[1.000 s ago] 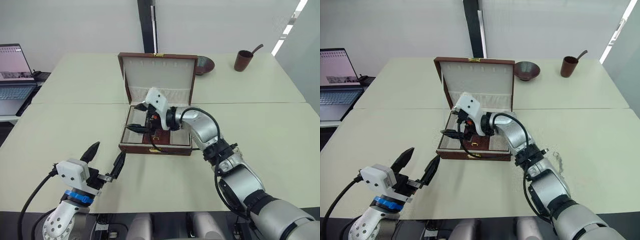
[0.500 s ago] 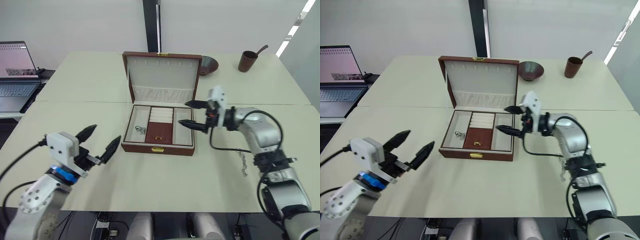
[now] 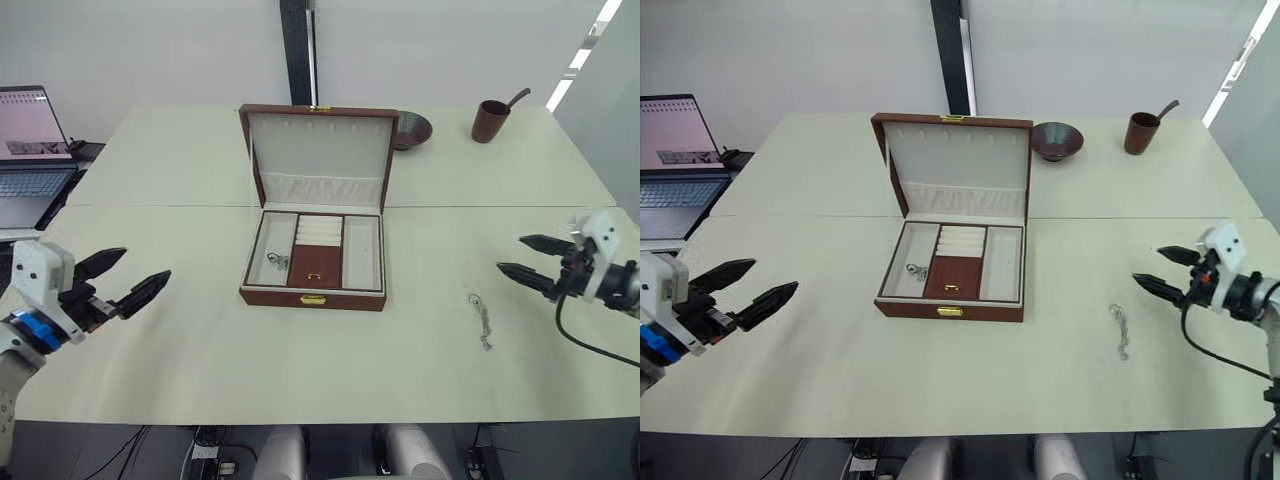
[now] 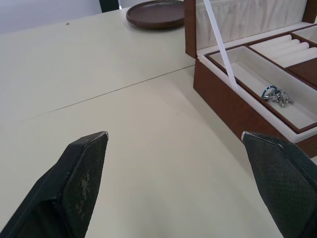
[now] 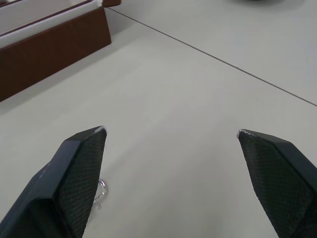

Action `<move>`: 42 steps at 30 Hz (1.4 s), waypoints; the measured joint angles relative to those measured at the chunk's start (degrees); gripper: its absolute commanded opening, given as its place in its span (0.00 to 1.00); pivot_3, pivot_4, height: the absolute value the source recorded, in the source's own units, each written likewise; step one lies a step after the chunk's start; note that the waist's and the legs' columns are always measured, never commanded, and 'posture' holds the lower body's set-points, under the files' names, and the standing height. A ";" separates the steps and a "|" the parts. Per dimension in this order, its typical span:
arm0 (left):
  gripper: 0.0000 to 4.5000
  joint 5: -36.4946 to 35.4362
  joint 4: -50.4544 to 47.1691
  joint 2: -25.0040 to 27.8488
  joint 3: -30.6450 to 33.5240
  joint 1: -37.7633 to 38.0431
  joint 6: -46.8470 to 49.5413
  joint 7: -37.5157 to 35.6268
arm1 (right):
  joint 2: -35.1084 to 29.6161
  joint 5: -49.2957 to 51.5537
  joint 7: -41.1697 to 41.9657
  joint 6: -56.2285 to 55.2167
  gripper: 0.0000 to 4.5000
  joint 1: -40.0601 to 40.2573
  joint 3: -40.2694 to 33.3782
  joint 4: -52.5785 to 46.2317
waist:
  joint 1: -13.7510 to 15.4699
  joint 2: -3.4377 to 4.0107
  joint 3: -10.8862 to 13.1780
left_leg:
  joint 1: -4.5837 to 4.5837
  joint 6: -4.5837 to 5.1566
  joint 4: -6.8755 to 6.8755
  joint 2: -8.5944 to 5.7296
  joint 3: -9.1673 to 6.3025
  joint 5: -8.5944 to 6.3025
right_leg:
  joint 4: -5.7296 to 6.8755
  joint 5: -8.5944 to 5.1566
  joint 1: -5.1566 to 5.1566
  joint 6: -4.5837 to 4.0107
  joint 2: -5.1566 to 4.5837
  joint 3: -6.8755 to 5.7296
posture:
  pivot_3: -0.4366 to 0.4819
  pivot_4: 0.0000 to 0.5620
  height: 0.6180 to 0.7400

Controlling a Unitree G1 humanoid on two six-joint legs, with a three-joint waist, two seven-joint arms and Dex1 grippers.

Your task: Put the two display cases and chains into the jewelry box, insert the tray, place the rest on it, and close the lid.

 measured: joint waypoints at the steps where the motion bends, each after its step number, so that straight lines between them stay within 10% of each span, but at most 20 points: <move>1: 1.00 0.64 1.82 0.49 0.06 -0.26 -0.71 -0.99 | -0.20 -0.01 -0.43 -0.51 1.00 1.12 -0.90 0.49 | 0.01 0.00 0.00 | 0.00 0.00 0.00 0.00 0.01 0.00 | -0.01 0.00 0.00 0.00 0.00 0.01 | 0.48 0.27 1.00; 17: 1.00 5.98 19.38 2.93 2.28 -1.89 -8.61 -8.42 | -1.23 -1.54 -3.11 -8.72 1.00 4.58 -2.61 11.55 | -0.08 0.00 0.00 | 0.07 0.00 -0.01 0.03 0.12 0.00 | 0.01 0.00 0.00 0.01 -0.03 0.08 | 0.48 0.27 1.00; 42: 1.00 6.92 21.57 1.09 1.72 -4.13 -12.08 -8.82 | -1.03 -1.09 -4.62 -8.46 1.00 4.47 -2.37 9.59 | -0.03 0.00 0.00 | 0.07 0.00 0.01 0.03 0.09 0.00 | 0.05 0.01 0.02 0.02 -0.04 0.06 | 0.48 0.27 1.00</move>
